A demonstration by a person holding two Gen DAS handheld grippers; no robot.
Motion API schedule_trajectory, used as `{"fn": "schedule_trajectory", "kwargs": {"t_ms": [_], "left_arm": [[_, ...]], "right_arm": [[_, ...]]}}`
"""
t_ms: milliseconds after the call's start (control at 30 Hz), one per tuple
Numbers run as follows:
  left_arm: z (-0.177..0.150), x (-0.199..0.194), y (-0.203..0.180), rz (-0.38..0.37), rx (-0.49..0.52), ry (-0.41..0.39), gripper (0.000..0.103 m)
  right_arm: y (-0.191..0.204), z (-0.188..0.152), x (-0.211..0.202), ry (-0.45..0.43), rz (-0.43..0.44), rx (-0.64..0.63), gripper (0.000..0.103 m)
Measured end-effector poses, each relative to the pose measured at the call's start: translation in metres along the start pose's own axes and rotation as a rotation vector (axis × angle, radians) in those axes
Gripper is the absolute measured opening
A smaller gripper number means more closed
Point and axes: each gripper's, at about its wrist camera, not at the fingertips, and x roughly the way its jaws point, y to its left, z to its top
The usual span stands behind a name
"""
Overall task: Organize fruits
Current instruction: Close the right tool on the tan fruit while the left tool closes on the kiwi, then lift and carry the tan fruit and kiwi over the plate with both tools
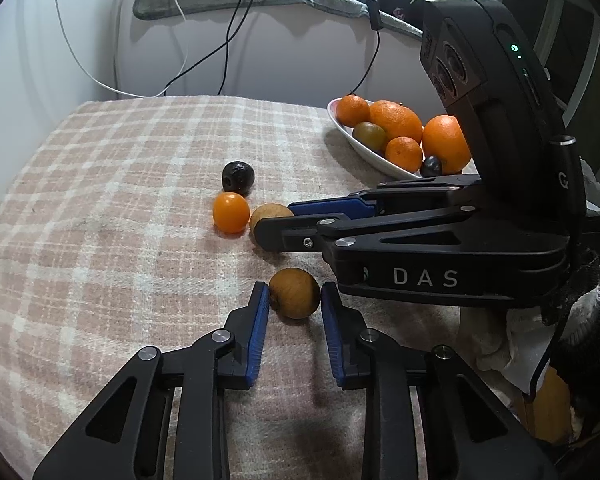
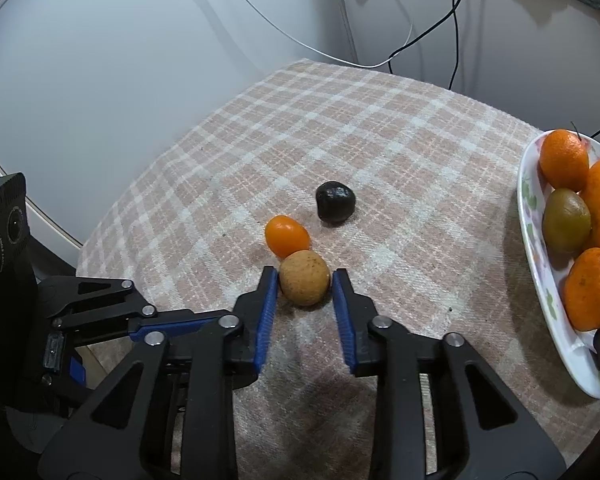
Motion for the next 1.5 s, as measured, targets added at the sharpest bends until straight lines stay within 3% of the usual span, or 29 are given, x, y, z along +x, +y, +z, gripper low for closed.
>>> {"fn": "schedule_trajectory", "kwargs": {"t_ms": [833, 1500], "left_arm": [[0.005, -0.016, 0.0, -0.026, -0.028, -0.041, 0.025], [0.042, -0.002, -0.024, -0.071, 0.007, -0.08, 0.025]], "right_arm": [[-0.014, -0.006, -0.044, -0.084, -0.014, 0.04, 0.028], [-0.073, -0.003, -0.122, -0.226, -0.117, 0.117, 0.028]]}}
